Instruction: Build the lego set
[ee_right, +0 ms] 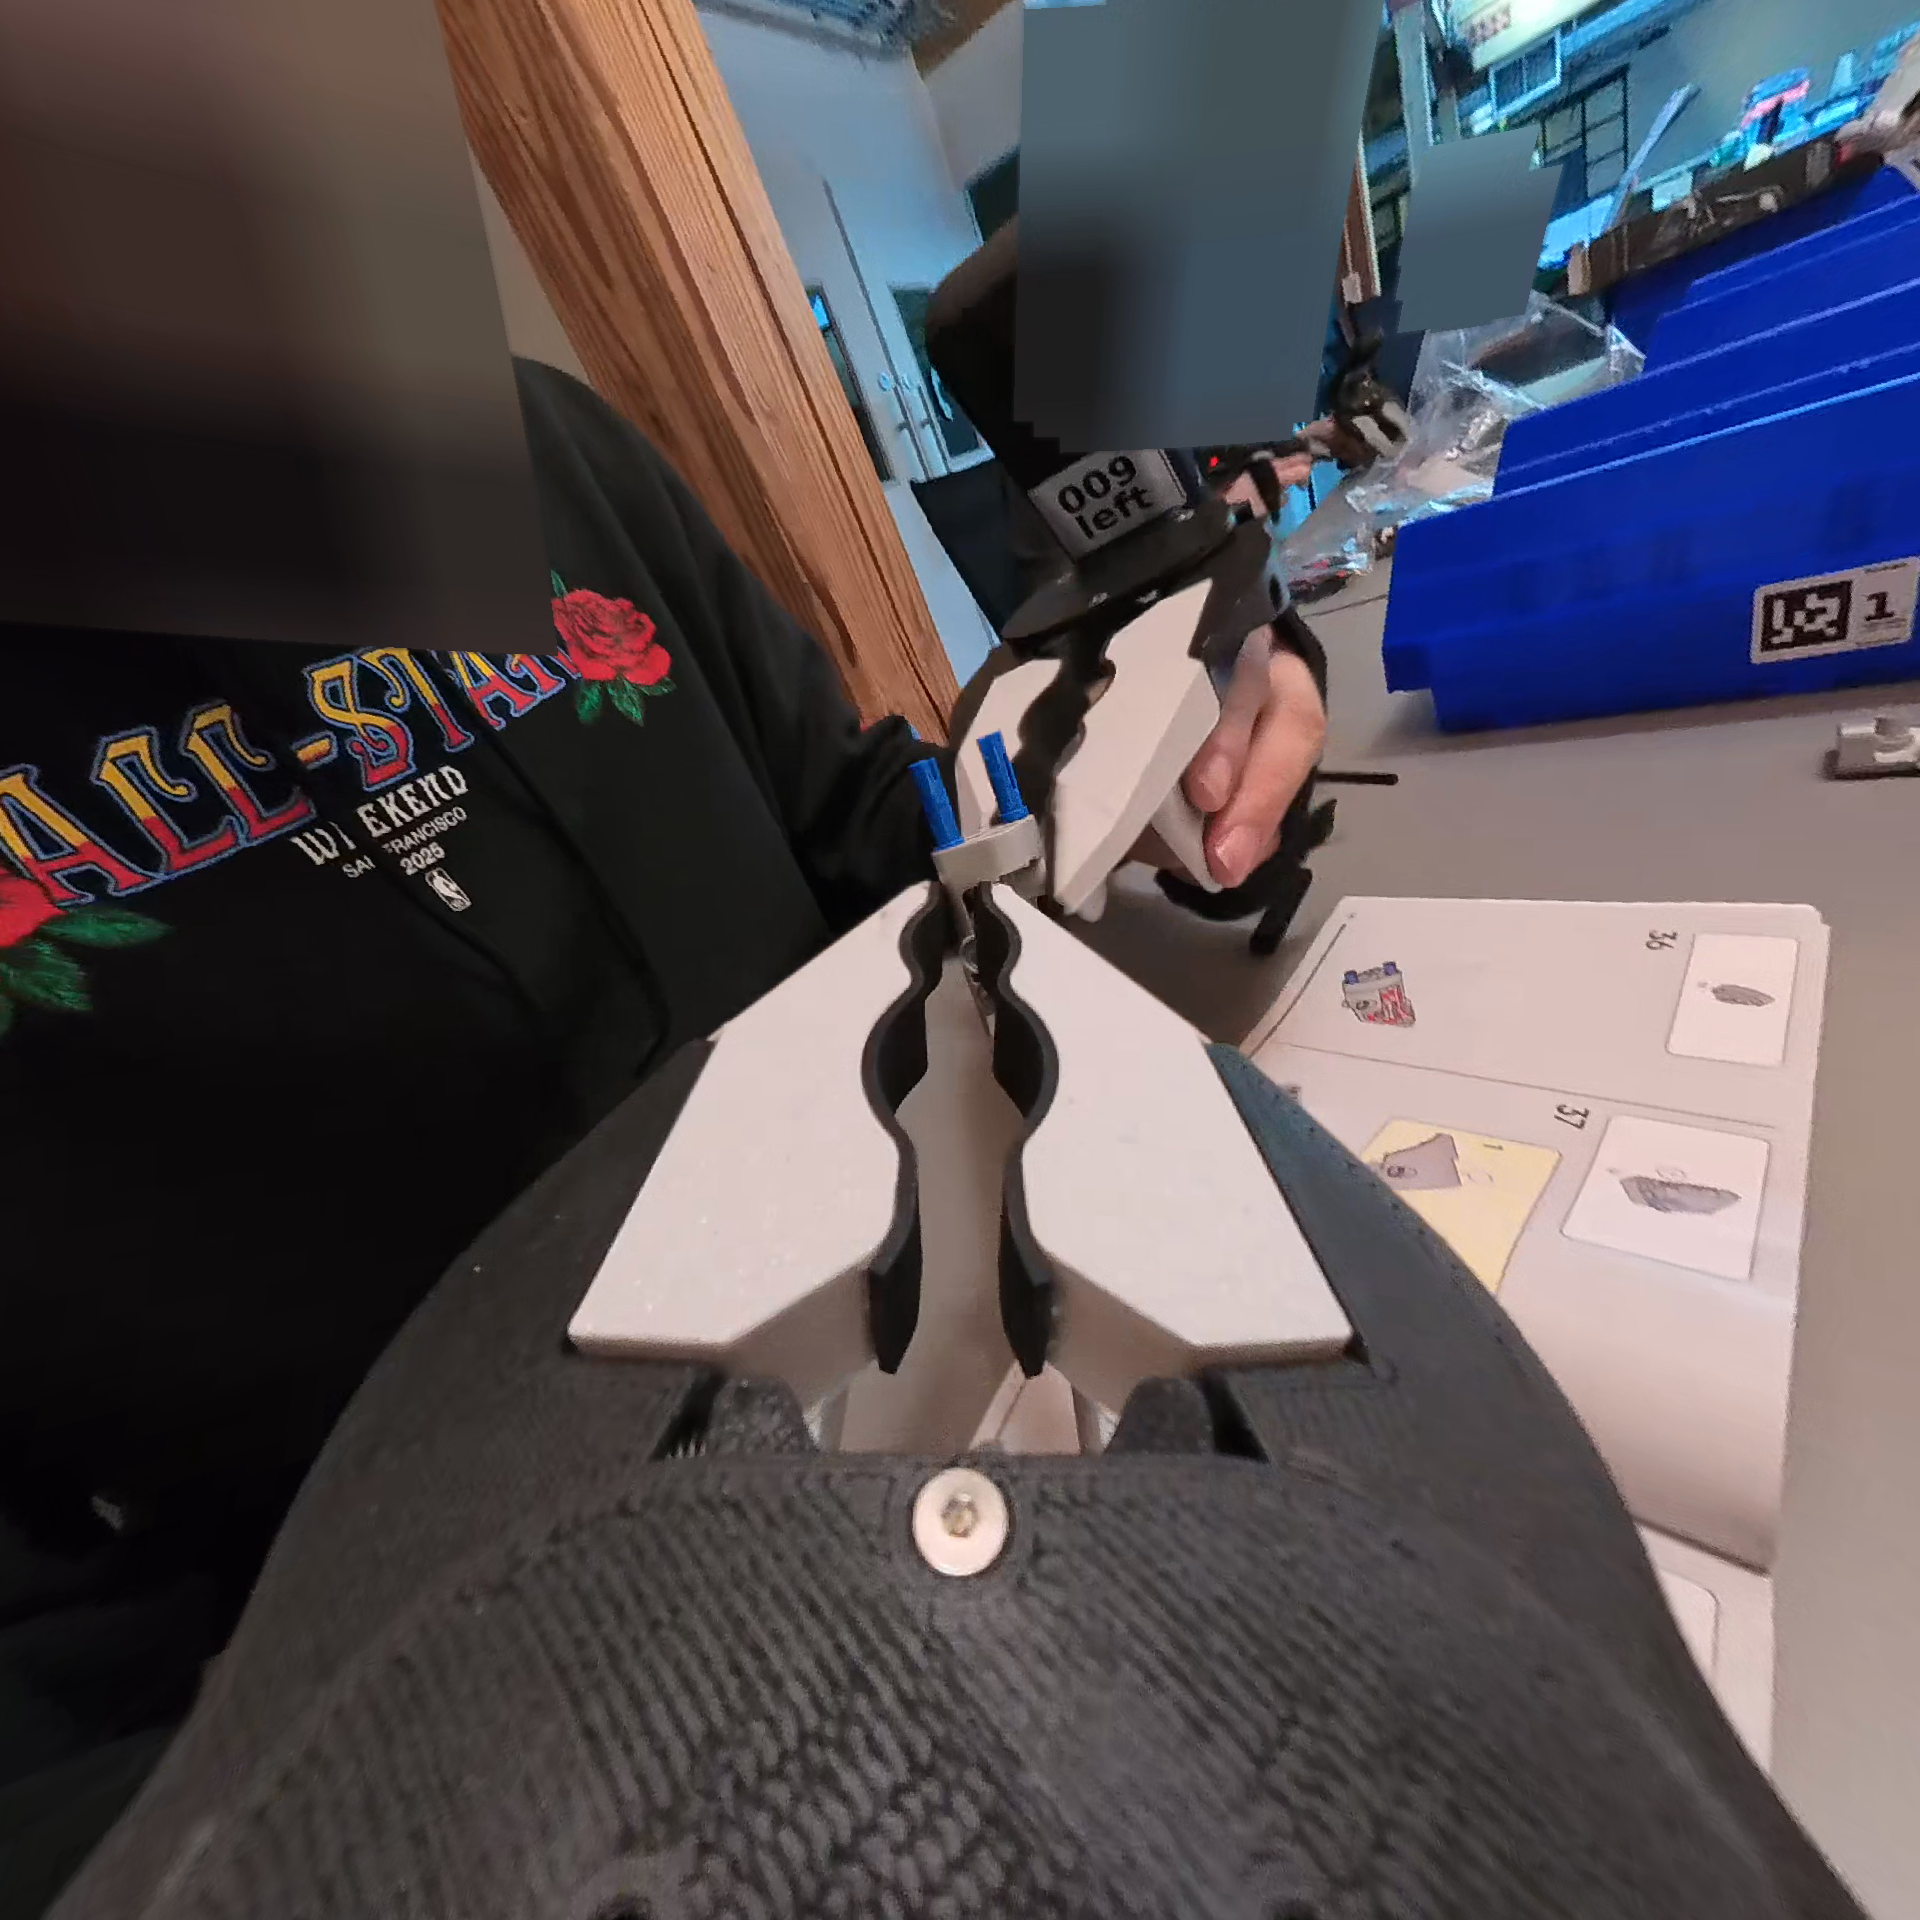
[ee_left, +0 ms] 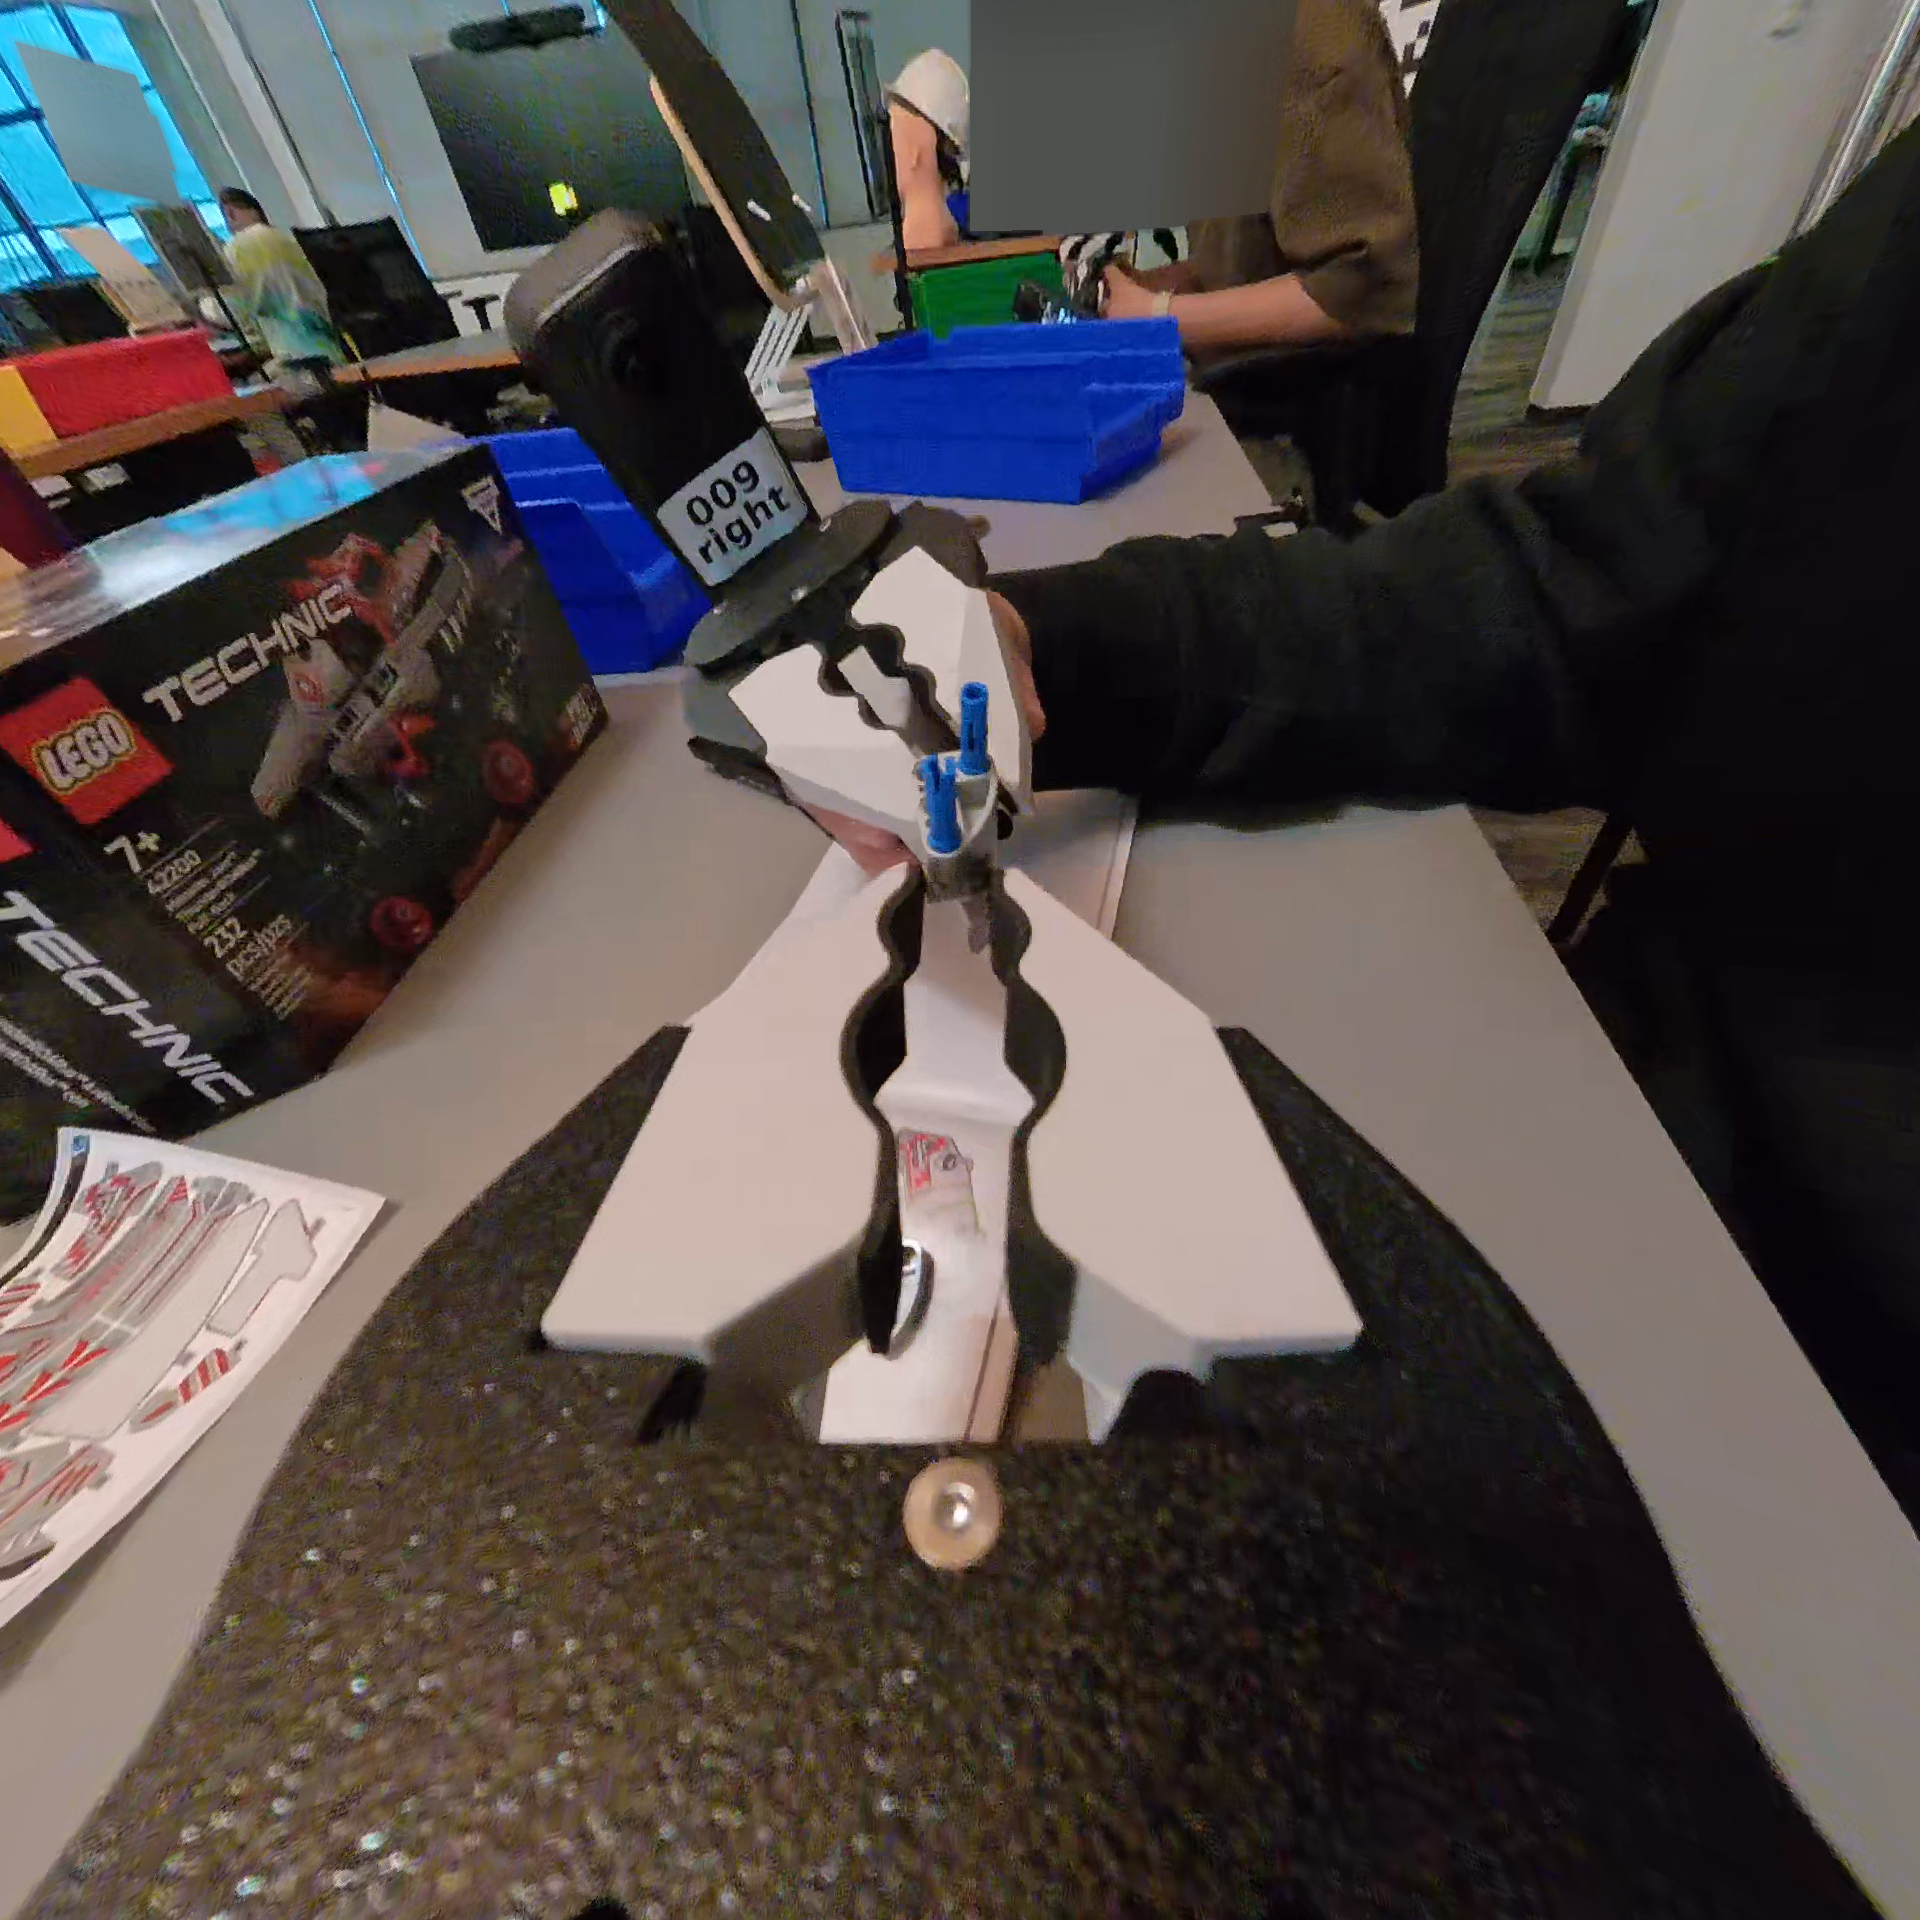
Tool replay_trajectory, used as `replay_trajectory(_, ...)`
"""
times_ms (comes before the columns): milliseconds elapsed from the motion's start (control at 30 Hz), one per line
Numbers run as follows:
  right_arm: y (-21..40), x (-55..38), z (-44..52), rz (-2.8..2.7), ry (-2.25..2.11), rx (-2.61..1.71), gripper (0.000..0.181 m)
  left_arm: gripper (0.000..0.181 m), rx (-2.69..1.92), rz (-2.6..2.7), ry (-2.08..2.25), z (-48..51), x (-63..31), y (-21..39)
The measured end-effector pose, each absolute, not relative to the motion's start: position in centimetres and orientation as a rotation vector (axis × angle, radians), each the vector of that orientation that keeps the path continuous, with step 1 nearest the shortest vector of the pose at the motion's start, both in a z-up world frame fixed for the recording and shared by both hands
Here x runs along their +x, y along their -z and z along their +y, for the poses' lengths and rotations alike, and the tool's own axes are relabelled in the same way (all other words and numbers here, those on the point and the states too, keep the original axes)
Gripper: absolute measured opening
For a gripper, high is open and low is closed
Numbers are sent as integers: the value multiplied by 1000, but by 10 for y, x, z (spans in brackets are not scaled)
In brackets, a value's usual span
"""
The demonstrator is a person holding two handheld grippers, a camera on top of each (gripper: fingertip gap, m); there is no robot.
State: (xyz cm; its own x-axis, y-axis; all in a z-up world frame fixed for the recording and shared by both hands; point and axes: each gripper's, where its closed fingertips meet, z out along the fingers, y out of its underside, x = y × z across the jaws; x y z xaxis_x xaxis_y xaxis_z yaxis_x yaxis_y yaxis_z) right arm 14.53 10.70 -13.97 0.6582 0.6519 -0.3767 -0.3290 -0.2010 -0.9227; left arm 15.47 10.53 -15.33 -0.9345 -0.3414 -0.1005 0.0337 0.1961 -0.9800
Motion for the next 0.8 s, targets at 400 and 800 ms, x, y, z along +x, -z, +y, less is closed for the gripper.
replay_trajectory(400, 140, 182, 126, -137, -533, -1562, 22, 6, -738, 2039, 2052, 125, 182, 141)
replay_trajectory(800, 147, 231, 159, 56, 419, -1700, 44, 6, -1088, 1654, 1977, 145, 217, 135)
